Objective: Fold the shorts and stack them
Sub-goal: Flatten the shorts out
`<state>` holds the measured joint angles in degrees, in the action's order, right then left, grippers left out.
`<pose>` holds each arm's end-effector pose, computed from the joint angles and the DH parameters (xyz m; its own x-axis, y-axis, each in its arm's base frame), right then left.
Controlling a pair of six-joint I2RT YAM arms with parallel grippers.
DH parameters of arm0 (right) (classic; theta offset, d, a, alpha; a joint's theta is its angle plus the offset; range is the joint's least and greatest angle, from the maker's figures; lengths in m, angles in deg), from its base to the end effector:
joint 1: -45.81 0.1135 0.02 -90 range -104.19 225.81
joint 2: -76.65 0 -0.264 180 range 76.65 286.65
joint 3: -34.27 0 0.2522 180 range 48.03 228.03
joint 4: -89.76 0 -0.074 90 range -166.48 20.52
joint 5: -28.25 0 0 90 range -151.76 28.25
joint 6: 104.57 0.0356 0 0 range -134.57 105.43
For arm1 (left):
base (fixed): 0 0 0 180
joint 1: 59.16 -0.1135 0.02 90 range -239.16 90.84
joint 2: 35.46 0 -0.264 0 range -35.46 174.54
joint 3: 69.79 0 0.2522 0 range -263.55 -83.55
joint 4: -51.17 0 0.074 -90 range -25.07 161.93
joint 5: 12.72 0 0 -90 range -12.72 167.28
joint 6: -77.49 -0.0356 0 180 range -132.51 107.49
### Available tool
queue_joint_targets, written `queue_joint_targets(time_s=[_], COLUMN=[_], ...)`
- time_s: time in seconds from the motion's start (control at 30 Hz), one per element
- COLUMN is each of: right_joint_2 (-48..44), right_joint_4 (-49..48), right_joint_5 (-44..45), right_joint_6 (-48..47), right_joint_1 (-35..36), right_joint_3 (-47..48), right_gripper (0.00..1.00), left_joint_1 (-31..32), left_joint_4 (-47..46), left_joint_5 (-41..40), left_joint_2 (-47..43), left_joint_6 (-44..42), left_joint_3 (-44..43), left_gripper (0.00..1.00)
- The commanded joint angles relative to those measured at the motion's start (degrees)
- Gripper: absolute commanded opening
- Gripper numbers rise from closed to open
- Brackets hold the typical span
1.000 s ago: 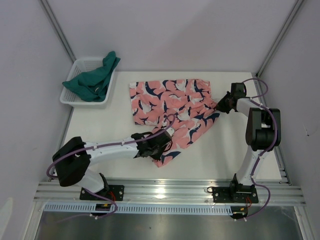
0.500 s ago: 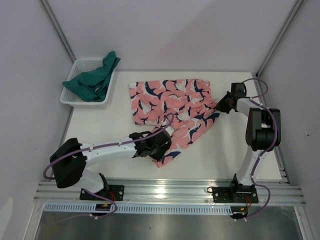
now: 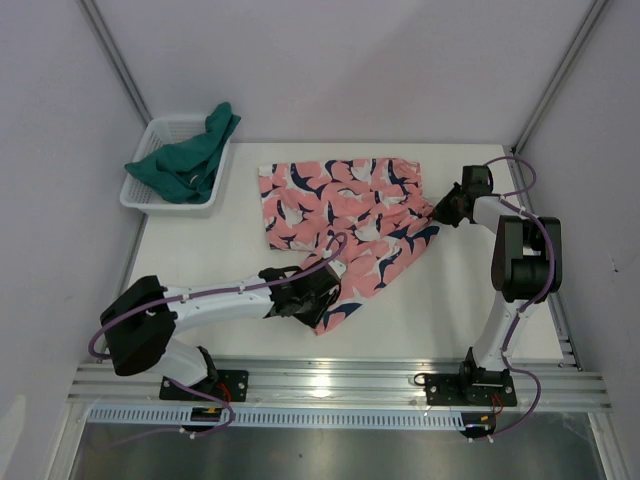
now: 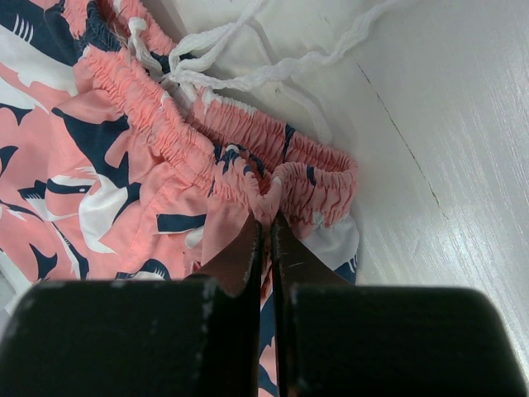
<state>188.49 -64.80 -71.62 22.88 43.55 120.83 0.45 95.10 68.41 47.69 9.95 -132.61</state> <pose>0.4152 -0.0103 0.1664 -0.6564 0.6254 -0.4219 0.4151 0.7664 0.4903 0.1425 -0.2322 0.1897 -0.7338 0.5050 -0.4544 0.5822 0.8121 -0.0376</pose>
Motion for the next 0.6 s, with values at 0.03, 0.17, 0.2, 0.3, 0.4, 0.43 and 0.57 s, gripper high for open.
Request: queue_joint_targets(time_s=[0.03, 0.17, 0.2, 0.3, 0.4, 0.43, 0.57], right_joint_2=[-2.8, -2.9, -2.9, -3.0, -3.1, -3.2, -3.3], right_joint_4=[-0.8, -0.7, -0.8, -0.9, -0.7, -0.7, -0.8], right_joint_5=[0.0, -0.1, -0.1, -0.1, -0.2, -0.2, -0.3], right_joint_6=[-0.7, -0.7, -0.6, -0.7, -0.7, -0.6, -0.5], right_joint_1=[-0.3, -0.4, -0.5, -0.5, -0.6, -0.6, -0.6], right_joint_3=[0.2, 0.2, 0.1, 0.0, 0.0, 0.0, -0.2], right_gripper=[0.0, 0.0, 0.0, 0.0, 0.0, 0.0, 0.0], left_joint_1=[0.2, 0.2, 0.2, 0.2, 0.2, 0.2, 0.2], left_joint_4=[-0.7, -2.0, -2.1, -2.7, -3.3, -3.5, -4.5], left_joint_5=[1.4, 1.9, 2.1, 2.7, 2.9, 3.1, 4.1], left_joint_2=[0.5, 2.1, 2.5, 4.2, 5.6, 6.0, 7.9], left_joint_6=[0.0, -0.5, -0.7, -1.3, -1.5, -1.6, -1.8], left_joint_3=[0.2, -0.2, -0.2, -0.5, -0.5, -0.6, -0.5], left_gripper=[0.39, 0.33, 0.32, 0.31, 0.33, 0.32, 0.2])
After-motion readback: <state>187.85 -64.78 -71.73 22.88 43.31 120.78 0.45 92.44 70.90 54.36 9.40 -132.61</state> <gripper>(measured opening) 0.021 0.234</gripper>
